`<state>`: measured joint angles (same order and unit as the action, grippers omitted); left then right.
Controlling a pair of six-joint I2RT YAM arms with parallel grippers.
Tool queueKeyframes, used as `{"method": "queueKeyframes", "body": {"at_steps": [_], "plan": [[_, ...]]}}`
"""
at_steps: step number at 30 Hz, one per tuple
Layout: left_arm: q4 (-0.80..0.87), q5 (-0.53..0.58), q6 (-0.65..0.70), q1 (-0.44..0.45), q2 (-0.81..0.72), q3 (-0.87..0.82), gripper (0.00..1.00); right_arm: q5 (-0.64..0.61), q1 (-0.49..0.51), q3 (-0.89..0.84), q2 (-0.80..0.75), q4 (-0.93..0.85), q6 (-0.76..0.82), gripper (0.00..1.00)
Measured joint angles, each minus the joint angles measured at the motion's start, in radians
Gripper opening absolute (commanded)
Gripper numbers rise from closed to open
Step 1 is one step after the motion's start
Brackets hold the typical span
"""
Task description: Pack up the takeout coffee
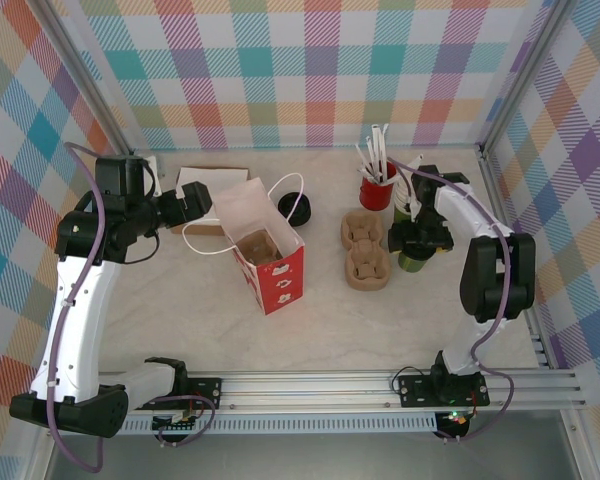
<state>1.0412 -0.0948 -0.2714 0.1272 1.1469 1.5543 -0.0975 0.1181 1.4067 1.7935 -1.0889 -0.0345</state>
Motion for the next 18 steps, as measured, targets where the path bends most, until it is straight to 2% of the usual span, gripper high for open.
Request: {"method": "queueKeyframes", "body": {"at_steps": [5, 12, 18], "plan": [[0.0, 0.0, 0.0, 0.0, 0.0, 0.0, 1.0, 0.0, 0.001, 0.005, 0.014, 0.004, 0.011, 0.98], [0.0, -0.001, 0.0, 0.0, 0.0, 0.0, 1.0, 0.001, 0.001, 0.007, 0.016, 0.003, 0.021, 0.88], [0.0, -0.001, 0.001, 0.0, 0.0, 0.0, 1.0, 0.0, 0.001, 0.007, 0.011, 0.0, 0.021, 0.87]]}}
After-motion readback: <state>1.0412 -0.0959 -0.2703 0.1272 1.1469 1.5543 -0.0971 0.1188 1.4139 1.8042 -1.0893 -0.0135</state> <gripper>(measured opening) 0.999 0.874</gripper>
